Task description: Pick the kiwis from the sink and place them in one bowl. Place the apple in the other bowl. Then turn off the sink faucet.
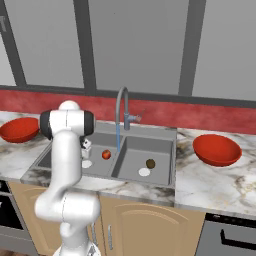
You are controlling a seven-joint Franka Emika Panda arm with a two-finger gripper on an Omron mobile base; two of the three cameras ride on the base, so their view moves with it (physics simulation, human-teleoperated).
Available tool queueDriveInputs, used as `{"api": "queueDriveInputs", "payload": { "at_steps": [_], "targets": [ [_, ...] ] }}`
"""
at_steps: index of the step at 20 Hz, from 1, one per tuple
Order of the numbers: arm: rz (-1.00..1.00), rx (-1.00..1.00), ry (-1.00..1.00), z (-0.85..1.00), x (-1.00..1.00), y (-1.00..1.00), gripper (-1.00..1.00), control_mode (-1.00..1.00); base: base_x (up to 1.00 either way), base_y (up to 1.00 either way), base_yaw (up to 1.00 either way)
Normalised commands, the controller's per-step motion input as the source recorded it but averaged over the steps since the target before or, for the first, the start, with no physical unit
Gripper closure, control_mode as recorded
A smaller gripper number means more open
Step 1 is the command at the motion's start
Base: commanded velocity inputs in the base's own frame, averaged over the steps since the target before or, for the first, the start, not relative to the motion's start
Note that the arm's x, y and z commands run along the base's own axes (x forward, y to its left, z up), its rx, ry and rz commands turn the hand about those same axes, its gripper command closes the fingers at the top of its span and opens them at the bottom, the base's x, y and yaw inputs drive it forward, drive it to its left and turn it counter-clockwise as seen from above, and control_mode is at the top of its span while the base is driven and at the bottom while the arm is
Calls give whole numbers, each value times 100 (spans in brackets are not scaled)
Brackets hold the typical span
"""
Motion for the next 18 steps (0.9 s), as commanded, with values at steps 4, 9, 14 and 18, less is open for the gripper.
{"api": "queueDriveInputs", "payload": {
  "at_steps": [4, 9, 14, 18],
  "targets": [
    [-11, -4, 0, -26, 0, 35, -100, -100, 0, 0, 0],
    [-8, -3, 0, -35, 11, 21, -100, -100, 0, 0, 0],
    [-7, -4, 0, -34, 18, 27, 100, -100, 0, 0, 0],
    [-7, -1, 0, -11, 14, 26, 100, -100, 0, 0, 0]
  ]
}}
